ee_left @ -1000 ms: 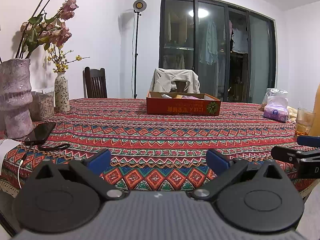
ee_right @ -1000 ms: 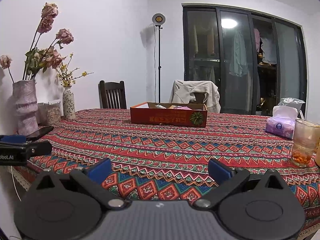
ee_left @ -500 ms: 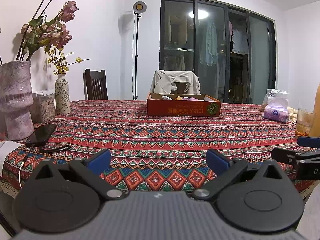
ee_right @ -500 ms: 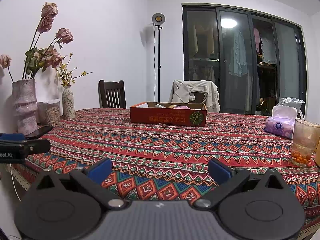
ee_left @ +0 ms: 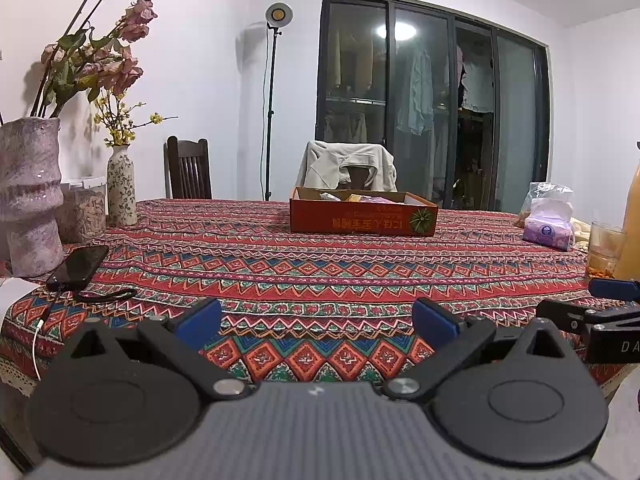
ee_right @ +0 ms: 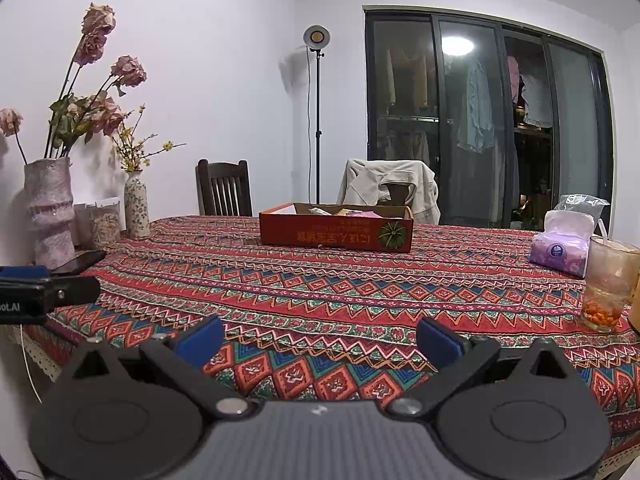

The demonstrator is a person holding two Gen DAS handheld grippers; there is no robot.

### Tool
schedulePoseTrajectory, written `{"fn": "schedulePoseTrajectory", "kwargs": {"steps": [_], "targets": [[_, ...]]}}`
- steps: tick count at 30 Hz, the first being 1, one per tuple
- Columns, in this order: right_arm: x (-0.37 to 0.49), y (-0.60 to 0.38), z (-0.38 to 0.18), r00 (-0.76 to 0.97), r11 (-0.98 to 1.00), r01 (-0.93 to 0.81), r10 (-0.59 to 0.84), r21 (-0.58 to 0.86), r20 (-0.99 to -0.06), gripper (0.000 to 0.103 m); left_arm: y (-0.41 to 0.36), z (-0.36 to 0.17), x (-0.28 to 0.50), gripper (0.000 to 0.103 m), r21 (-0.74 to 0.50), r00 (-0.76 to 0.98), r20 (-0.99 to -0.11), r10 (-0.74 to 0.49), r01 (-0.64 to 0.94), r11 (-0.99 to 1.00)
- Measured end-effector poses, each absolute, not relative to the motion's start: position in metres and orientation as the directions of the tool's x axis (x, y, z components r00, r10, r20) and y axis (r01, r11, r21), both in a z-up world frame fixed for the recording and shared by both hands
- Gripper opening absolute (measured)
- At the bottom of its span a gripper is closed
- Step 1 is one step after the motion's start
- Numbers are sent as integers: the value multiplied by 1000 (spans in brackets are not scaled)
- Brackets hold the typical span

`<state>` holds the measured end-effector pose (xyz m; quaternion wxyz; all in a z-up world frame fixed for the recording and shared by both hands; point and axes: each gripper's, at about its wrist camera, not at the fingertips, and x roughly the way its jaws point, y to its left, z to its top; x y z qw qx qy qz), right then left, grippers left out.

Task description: Organize snacks

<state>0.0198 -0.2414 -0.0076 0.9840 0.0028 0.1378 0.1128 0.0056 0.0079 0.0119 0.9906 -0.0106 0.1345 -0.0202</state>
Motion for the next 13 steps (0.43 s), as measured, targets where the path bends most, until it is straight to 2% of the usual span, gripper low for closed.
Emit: {"fn": "schedulePoseTrajectory", "kwargs": {"steps": [13], "targets": [[20,-241,-8,936,974,-222,224,39,-271,103,9,9,6,103,-28,964,-262,-36,30,999]]}}
